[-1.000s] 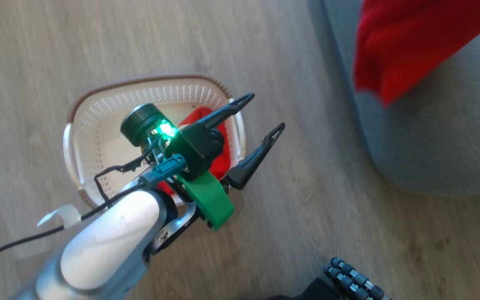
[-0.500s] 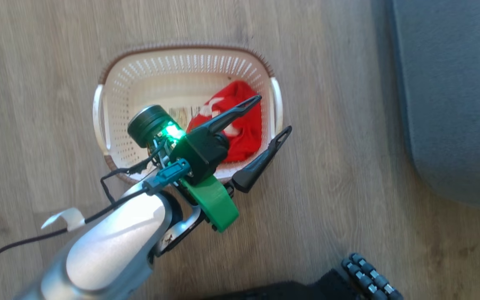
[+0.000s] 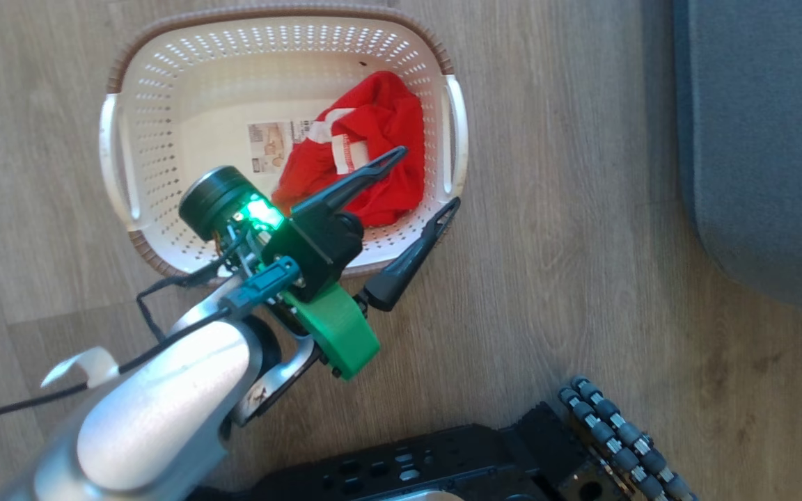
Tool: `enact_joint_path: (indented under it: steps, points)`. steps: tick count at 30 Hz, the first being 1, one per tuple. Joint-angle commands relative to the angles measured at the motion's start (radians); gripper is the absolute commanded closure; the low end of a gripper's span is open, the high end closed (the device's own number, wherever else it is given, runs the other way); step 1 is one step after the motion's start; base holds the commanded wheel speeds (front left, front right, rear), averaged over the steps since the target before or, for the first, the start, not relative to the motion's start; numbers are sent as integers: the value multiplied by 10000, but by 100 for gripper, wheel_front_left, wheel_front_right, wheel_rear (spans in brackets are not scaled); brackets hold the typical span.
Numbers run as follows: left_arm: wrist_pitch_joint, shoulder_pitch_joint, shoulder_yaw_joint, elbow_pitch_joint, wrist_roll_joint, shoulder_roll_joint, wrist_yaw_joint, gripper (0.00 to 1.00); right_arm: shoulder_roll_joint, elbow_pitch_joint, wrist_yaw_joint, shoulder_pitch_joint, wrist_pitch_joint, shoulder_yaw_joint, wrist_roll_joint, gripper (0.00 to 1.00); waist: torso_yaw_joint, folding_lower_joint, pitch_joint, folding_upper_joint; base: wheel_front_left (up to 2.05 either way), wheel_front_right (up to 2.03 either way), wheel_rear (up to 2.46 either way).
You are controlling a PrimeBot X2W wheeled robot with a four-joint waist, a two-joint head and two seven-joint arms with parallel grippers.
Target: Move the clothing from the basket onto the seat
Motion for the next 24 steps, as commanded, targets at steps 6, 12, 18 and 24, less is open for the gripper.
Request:
enact_joint_path:
  steps: [6, 12, 18, 24]
  points:
    - [191, 211, 383, -676, 14, 394, 188, 0, -91, 309, 69, 614, -199, -547, -1351, 14, -246, -2, 3, 0, 0, 0, 0]
    - [226, 147, 489, -742, -59, 385, 331, 0, 81, 811, 69, 742, -395, 13, -1769, 0, -500, -2, -256, 0, 0, 0, 0]
    - [-1, 173, 624, -499, -230, 296, 420, 0, 100, 1049, 69, 1398, -564, 1689, -1270, 0, -742, -2, -907, 0, 0, 0, 0]
    - [-431, 272, 826, -5, -487, 175, 476, 0, -13, 826, 69, 2655, -886, 2949, -240, 0, -860, -2, -1689, 0, 0, 0, 0]
